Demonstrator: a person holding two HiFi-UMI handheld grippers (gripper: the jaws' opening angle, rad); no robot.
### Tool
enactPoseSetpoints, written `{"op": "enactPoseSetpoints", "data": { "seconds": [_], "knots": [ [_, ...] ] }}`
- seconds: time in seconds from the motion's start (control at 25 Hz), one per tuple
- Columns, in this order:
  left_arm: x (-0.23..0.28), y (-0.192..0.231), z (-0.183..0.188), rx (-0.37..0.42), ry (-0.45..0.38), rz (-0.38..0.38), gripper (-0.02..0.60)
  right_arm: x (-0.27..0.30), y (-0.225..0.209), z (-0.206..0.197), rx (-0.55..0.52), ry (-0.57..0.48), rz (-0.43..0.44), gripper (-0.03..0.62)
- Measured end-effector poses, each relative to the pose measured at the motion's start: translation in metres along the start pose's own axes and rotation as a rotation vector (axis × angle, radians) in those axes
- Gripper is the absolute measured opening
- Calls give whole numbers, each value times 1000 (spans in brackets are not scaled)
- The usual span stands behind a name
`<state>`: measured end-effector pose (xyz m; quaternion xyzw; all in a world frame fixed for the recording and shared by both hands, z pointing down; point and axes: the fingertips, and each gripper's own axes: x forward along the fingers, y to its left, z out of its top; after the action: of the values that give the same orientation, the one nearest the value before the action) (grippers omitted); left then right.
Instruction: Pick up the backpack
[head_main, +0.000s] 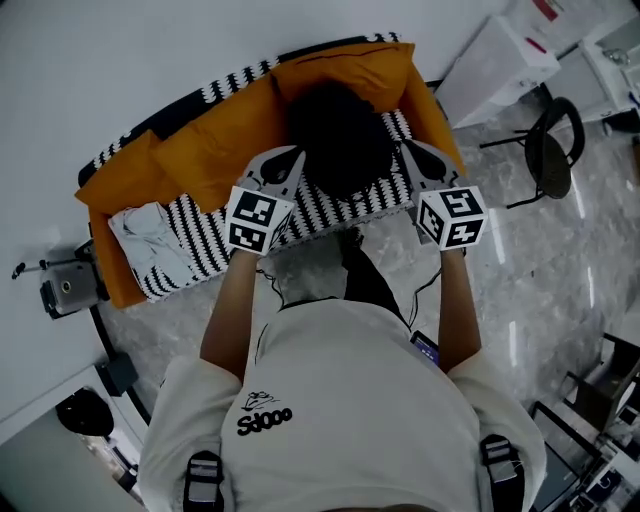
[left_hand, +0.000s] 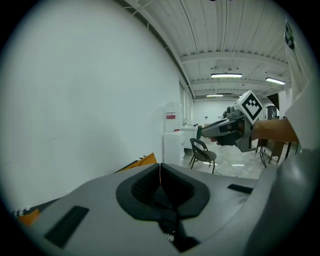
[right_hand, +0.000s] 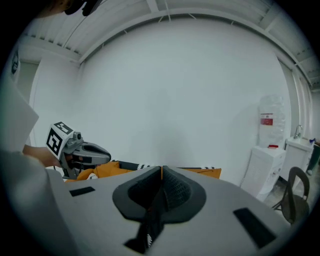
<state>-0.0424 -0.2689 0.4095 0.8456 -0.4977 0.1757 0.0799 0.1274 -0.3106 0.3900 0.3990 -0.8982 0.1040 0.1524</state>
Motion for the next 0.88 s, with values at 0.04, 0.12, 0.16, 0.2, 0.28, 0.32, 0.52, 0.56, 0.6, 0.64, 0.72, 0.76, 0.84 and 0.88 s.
{"op": "enactPoseSetpoints", "data": {
  "seconds": [0.04,0.12,0.16,0.2,0.28,0.32,0.52,0.56,0.6,0.64,0.72,0.76,0.84,0.88],
  "knots": [
    [10,4,-1,-8,10,5,23,9,-9,0,12,7,12,37],
    [30,13,-3,-26,29,15,22,27,-24,-1,29,27,42,37],
    [40,19,-5,-35,39,21,23,37,-30,-2,37,39,62,37],
    [50,24,-7,-42,49,26,23,47,-36,-3,42,53,84,37],
    [70,33,-11,-57,69,33,23,68,-47,-7,45,84,119,37],
    [80,38,-14,-66,77,35,23,79,-54,-9,41,99,127,37],
    [127,59,-27,-117,105,56,23,129,-78,-19,5,145,158,38],
    [135,62,-31,-130,106,54,23,138,-81,-22,5,151,169,38],
    [143,65,-34,-144,105,48,23,148,-85,-26,9,157,179,38],
    [151,68,-38,-160,101,40,23,158,-88,-29,21,160,189,38],
    [165,73,-45,-192,94,25,23,177,-96,-34,58,164,207,38],
    [171,75,-50,-205,95,21,23,186,-100,-37,76,167,216,38],
    [184,81,-60,-231,99,17,23,203,-107,-46,91,179,228,38],
    [190,84,-65,-249,97,13,23,211,-111,-50,89,187,233,38]
  ]
}}
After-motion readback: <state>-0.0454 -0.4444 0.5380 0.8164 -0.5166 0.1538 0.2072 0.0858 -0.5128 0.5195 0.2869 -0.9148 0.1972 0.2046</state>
